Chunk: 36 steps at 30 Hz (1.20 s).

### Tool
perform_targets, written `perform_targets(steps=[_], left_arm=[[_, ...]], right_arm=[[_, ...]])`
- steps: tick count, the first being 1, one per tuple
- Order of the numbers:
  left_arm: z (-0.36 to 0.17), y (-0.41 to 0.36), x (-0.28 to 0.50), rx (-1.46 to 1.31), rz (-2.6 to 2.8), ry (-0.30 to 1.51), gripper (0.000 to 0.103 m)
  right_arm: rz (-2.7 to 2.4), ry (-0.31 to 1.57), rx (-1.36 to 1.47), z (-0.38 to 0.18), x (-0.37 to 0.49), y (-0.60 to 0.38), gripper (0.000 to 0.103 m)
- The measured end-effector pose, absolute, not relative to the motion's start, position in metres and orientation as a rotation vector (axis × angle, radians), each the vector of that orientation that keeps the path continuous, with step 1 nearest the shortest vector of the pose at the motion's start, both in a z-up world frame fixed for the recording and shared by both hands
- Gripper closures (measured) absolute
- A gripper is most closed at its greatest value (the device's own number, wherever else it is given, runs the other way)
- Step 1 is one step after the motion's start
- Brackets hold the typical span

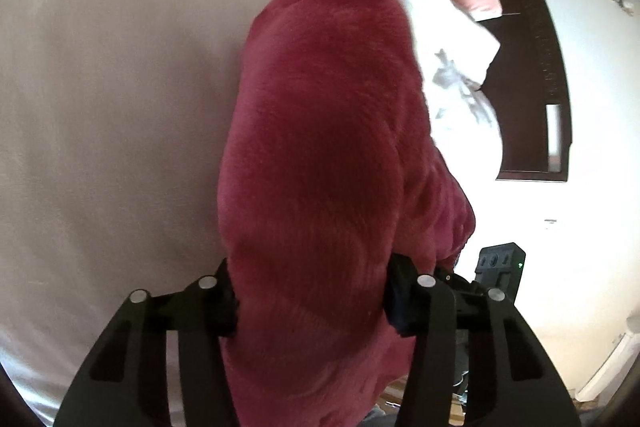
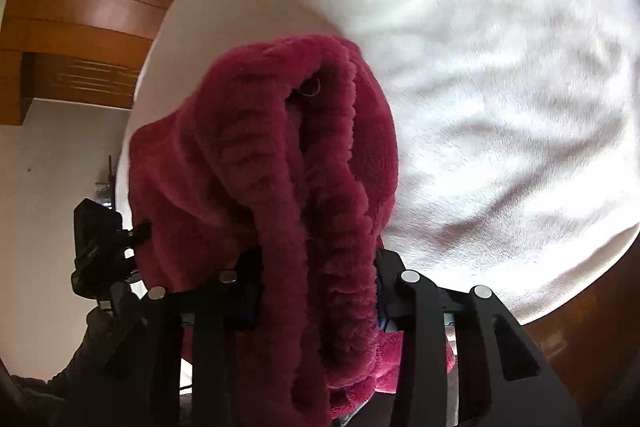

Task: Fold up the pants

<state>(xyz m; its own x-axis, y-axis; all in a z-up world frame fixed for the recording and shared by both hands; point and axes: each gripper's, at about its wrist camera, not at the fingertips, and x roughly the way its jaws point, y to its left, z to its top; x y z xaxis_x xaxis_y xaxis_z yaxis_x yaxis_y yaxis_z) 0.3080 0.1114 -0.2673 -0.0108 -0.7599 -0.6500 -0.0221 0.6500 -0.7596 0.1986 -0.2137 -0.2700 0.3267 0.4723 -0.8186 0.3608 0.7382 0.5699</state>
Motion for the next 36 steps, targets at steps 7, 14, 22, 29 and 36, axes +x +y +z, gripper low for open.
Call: perform_targets(steps=[7,14,22,29,36], left_arm=[[-0.221,0.107,0.319,-0.741,-0.635,1.345,0.053],[-0.188,0.090,0.374,-0.788,-0.539,1.216,0.052],[-0.175,0.085,0.443,-0.787,-0.423,1.120,0.052],[-0.182,0.091,0.489,-0.782,-0.319,1.100,0.052],[-0.194,0.108,0.520,-0.791,-0.249,1.089,0.051]], right_arm=[[0.177,1.214,0.745,-0.222,0.242,-0.234,0.065],[0.281,1.165,0.659,-0.186,0.342,-0.252,0.065],[0.373,1.146,0.598,-0.182,0.429,-0.255,0.065],[0.408,1.161,0.560,-0.186,0.460,-0.242,0.065],[0.430,1.180,0.511,-0.198,0.478,-0.222,0.065]])
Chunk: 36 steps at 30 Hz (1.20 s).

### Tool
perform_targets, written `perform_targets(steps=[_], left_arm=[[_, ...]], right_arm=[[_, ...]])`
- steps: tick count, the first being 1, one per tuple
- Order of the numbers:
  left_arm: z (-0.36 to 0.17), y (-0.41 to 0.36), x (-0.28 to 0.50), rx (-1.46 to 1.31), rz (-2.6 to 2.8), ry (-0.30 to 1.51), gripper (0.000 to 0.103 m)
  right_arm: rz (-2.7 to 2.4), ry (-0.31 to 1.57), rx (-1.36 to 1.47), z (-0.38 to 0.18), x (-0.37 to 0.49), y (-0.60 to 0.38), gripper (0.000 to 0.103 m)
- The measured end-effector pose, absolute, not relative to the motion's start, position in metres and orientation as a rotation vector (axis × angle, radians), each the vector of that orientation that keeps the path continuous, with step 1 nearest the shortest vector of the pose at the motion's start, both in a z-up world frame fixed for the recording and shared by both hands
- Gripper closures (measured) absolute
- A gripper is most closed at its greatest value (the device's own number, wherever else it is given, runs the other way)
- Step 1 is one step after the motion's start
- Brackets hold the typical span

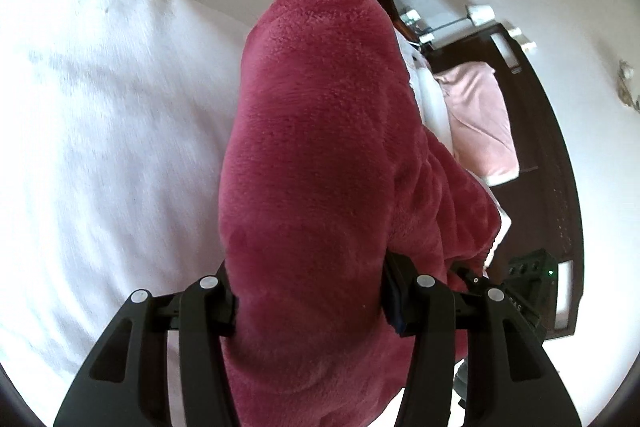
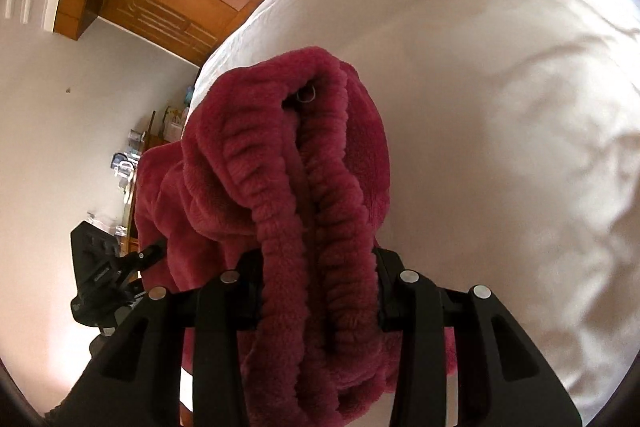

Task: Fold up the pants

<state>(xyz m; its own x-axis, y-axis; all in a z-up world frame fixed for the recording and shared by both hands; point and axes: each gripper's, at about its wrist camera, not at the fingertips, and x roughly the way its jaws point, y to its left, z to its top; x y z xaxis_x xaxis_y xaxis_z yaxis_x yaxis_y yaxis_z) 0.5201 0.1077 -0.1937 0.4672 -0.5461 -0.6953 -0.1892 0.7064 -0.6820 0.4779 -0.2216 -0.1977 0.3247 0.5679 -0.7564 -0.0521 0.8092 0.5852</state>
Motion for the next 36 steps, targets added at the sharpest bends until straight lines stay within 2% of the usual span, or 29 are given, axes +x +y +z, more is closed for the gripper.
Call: perform_targets(steps=[14,18,22,36], left_arm=[[-0.220,0.128,0.544,-0.785,-0.166,1.114,0.050],[-0.222,0.129,0.541,-0.724,-0.132,1.122,0.040],[-0.221,0.127,0.541,-0.648,-0.086,1.135,0.036],[-0.205,0.101,0.545,-0.361,0.039,1.158,0.030]], right_arm=[[0.409,1.219,0.422,-0.220,0.513,-0.177,0.064],[0.390,1.228,0.397,-0.225,0.524,-0.165,0.064],[0.367,1.217,0.336,-0.219,0.533,-0.152,0.063],[0.264,1.167,0.045,-0.201,0.525,-0.112,0.058]])
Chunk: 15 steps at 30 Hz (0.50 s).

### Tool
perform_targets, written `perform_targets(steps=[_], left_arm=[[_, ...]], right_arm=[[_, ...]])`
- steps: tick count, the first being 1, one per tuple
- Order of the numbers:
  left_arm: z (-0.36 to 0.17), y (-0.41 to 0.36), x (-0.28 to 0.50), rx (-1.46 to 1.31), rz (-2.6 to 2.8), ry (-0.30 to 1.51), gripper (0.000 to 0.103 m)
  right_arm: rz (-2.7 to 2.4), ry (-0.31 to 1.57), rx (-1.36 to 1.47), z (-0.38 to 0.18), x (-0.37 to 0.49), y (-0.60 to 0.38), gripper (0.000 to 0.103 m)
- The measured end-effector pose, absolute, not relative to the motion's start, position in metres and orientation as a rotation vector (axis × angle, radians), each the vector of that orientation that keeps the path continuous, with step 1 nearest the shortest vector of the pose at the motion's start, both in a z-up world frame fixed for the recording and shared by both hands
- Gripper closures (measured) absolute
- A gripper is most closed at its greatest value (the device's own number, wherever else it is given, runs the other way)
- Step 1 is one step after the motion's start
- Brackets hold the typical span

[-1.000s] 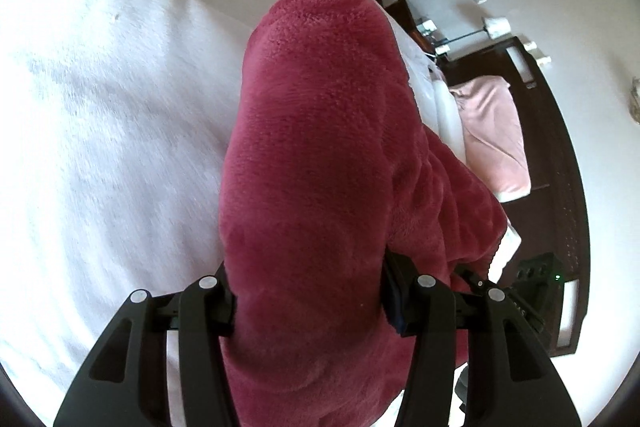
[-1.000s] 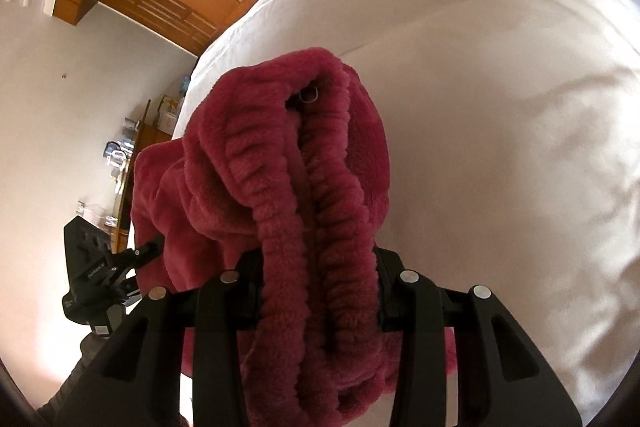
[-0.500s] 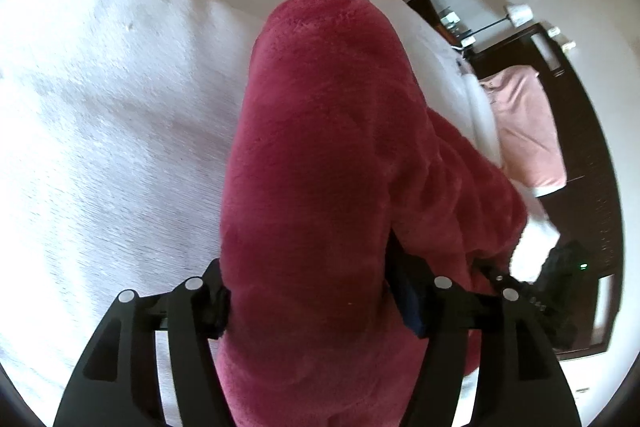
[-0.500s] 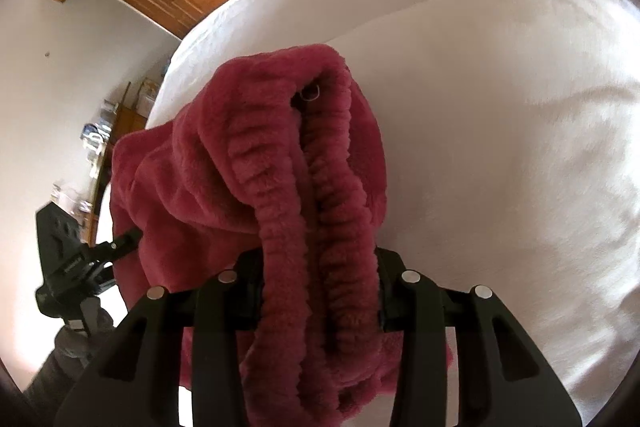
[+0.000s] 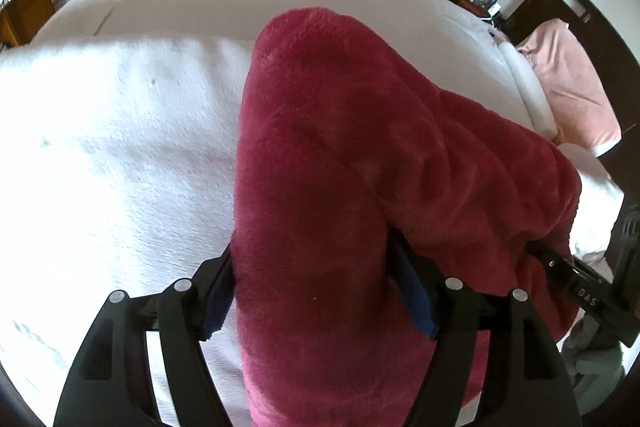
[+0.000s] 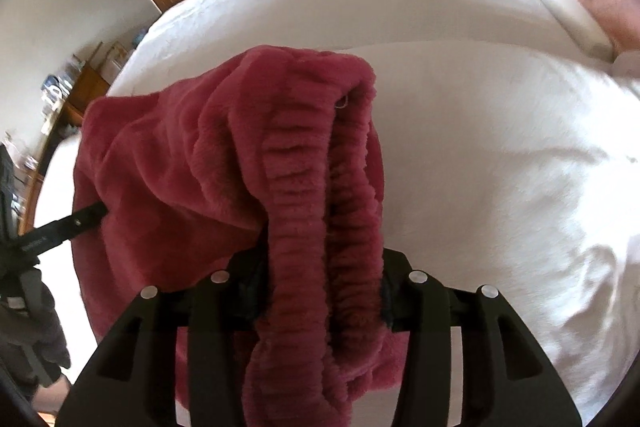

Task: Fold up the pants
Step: 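Lower the folded pants onto the bed and open both grippers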

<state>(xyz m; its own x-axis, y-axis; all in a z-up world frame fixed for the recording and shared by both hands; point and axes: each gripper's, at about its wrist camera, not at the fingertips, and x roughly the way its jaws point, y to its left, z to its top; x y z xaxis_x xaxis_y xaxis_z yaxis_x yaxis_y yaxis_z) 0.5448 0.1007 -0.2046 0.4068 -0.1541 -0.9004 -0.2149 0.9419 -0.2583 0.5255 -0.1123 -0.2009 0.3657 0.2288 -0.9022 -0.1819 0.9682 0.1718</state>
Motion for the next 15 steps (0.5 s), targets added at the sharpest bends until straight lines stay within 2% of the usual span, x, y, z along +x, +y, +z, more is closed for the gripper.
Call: perform_targets(steps=[8,15], left_arm=[[-0.182,0.099,0.534,-0.300,0.074,1.126,0.028],[-0.165,0.082,0.514,-0.204,0.061,1.107,0.028]], right_arm=[[0.188,1.062,-0.187,-0.179,0.512,-0.089,0.055],[0.191,0.991,-0.246,-0.153,0.500,-0.067,0.055]])
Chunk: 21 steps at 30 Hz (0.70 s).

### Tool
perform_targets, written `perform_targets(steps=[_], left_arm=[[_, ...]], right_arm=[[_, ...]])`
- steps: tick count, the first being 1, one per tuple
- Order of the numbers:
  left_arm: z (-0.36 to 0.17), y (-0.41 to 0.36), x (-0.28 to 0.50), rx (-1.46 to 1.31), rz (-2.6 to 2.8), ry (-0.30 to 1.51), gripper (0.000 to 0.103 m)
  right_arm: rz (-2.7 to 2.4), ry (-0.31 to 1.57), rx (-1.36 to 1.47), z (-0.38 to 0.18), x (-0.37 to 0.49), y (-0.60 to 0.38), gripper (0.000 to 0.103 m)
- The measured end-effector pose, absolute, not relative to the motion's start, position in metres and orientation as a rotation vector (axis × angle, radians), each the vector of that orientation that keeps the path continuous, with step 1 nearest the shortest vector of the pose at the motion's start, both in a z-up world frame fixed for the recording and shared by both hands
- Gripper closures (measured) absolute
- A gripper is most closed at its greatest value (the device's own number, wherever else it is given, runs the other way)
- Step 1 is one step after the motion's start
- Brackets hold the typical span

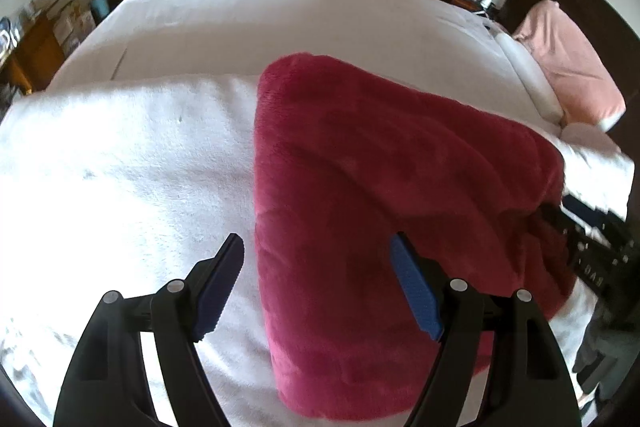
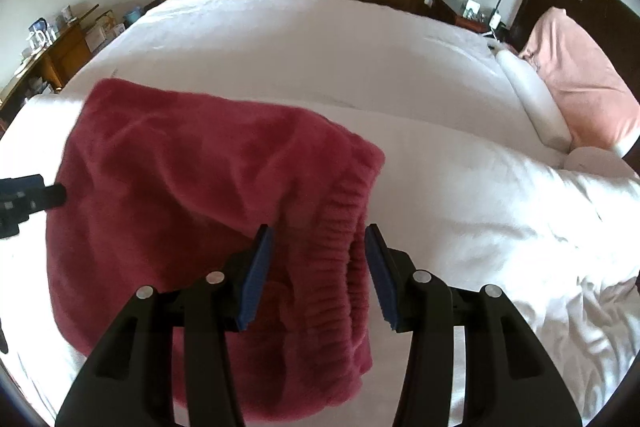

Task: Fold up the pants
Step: 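Lower the folded pants onto the bed and open both grippers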

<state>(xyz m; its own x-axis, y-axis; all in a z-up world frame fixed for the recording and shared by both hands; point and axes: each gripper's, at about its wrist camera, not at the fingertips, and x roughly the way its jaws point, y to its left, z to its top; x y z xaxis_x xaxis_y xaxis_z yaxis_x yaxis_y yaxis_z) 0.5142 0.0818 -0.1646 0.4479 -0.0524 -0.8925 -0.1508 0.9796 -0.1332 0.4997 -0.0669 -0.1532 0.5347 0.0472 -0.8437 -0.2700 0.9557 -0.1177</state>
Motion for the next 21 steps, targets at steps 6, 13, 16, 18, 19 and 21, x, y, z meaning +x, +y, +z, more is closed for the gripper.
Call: perform_targets(steps=[6,13,16,18,19,21], left_arm=[[-0.159,0.062,0.490,-0.110,0.032,1.109,0.028],[-0.146,0.051,0.463,-0.052,0.034,1.097,0.027],[-0.136,0.047,0.456,-0.030,0.038,1.077,0.025],[-0.126,0.044,0.450,-0.018,0.036,1.057,0.025],[-0.122,0.043,0.447,-0.016,0.033,1.047,0.024],[-0.112,0.043,0.440,-0.013,0.027,1.022,0.020]], right_arm=[[0.208,0.973,-0.234,-0.133,0.479,-0.063,0.055],[0.214,0.952,-0.222,-0.109,0.454,-0.052,0.053],[0.218,0.937,-0.219,-0.098,0.441,-0.046,0.053],[0.217,0.924,-0.222,-0.088,0.431,-0.042,0.053],[0.217,0.919,-0.222,-0.084,0.428,-0.041,0.053],[0.215,0.907,-0.222,-0.075,0.420,-0.038,0.053]])
